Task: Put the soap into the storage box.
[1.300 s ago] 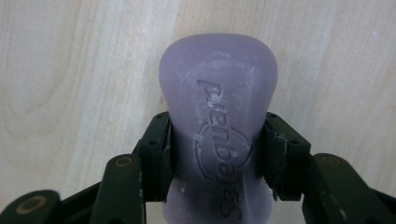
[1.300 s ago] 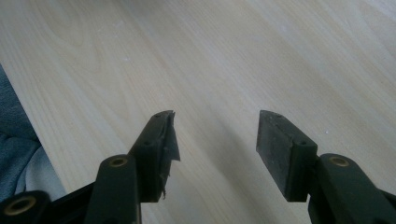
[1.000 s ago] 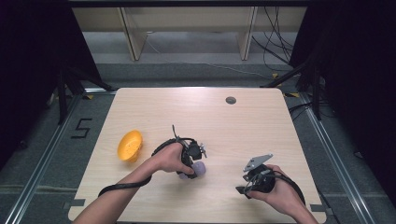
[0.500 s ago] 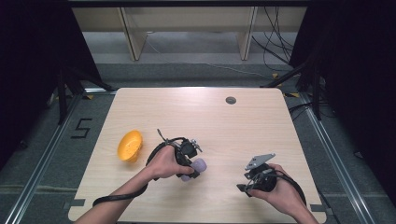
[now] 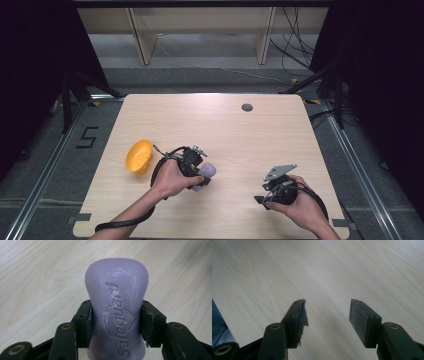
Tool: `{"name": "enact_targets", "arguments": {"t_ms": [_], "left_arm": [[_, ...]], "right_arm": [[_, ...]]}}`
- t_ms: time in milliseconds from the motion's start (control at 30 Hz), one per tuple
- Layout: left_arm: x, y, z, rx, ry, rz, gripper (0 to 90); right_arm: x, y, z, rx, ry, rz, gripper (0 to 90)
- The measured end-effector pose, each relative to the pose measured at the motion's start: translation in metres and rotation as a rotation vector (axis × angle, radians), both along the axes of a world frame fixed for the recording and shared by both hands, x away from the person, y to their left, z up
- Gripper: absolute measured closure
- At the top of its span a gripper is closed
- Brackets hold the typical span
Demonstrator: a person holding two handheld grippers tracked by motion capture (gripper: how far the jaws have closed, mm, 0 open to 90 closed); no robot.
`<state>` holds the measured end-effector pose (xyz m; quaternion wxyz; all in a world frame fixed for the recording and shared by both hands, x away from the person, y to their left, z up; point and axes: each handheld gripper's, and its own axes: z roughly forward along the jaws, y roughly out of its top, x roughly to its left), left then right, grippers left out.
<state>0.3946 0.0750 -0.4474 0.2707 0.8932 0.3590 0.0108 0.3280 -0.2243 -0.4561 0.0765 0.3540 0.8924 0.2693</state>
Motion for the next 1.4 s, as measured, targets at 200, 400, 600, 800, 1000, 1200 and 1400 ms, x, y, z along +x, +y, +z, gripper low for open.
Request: {"name": "enact_targets", "arguments": {"t_ms": [200, 400, 600, 800, 1000, 1200, 1400], "left_arm": [[-0.005, 0.013, 0.005, -0.013, -0.009, 0.014, 49.1], [-0.008, 0.023, 0.008, -0.008, -0.016, 0.034, 49.1], [-0.009, 0.033, 0.008, -0.009, -0.009, 0.054, 49.1], [-0.012, 0.042, 0.009, -0.012, -0.013, 0.071, 49.1], [-0.014, 0.049, 0.011, -0.011, -0.02, 0.07, 49.1], [-0.017, 0.055, 0.013, -0.042, -0.034, 0.101, 49.1], [-0.019, 0.06, 0.014, -0.051, -0.041, 0.127, 49.1]], "right_arm": [[0.0, 0.0, -0.001, 0.007, -0.004, -0.027, 47.0], [0.0, -0.001, 0.001, 0.01, -0.008, -0.017, 47.1], [0.0, -0.001, 0.0, 0.012, -0.01, -0.013, 47.1], [0.001, -0.001, 0.0, 0.015, -0.012, -0.014, 47.1], [0.0, -0.001, 0.0, 0.017, -0.012, -0.011, 47.1], [0.0, -0.001, 0.0, 0.019, -0.01, -0.013, 47.1], [0.001, -0.001, 0.0, 0.023, -0.016, -0.003, 47.1]]}}
